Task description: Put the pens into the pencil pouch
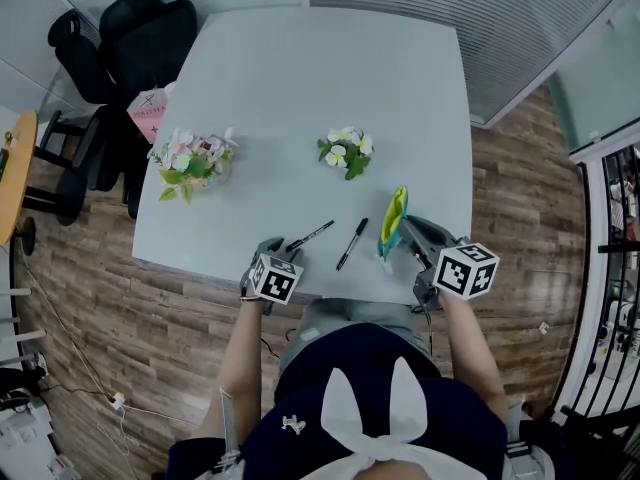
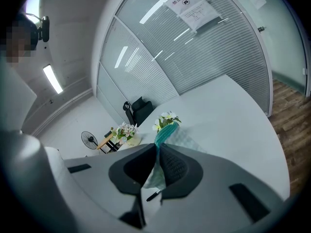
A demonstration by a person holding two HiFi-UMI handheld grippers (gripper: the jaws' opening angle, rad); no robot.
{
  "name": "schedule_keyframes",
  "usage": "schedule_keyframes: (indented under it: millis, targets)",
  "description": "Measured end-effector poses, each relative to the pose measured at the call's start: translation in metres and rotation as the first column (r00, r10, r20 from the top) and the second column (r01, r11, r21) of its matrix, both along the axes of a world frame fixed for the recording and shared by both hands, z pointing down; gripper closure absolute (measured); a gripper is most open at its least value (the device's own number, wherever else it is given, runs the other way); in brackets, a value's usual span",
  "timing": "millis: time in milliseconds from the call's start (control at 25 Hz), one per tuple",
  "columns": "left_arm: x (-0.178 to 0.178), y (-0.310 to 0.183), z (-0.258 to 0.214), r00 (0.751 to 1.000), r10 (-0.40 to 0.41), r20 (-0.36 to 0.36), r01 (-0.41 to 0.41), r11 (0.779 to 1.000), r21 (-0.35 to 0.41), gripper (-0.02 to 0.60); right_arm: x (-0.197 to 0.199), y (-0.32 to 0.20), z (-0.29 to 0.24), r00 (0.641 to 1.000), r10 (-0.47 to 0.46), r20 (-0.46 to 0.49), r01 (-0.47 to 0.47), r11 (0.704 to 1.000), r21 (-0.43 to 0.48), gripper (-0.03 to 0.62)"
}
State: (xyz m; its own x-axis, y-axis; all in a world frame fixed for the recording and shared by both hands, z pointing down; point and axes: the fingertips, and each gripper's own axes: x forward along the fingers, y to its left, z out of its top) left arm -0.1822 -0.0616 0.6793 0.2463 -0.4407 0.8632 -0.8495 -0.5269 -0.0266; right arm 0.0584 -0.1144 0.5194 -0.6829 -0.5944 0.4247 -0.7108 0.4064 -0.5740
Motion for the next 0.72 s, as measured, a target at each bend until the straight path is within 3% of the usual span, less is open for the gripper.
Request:
schedule_keyframes:
  millis: [160,440,720]
  targets:
    - [-0.0037,-0.0003,0.0046,1.000,-0.009,0.009,0.009,1.000,-0.008,0.439,0.0012,-0.0010,0.0013,1.000,0.005,0.006,-0.005,1.000,-0.004,0.557]
    - [0.0010,0.0045,0.0085,1.000,0.013,0.013,-0.013,1.000,-0.016,0.485,0.0024,-0.0016,0.0022,1.000,0.013,0.019,-0.013,1.000,-0.012,0.558]
    - [0.0018,0.0044,0.0038,1.000,0.023,0.001,-0.023,1.000,-0.016,0.489,0.0014,-0.0005,0.0028,1.000,0.011,0.018,-0.010,1.000,-0.015,0.557]
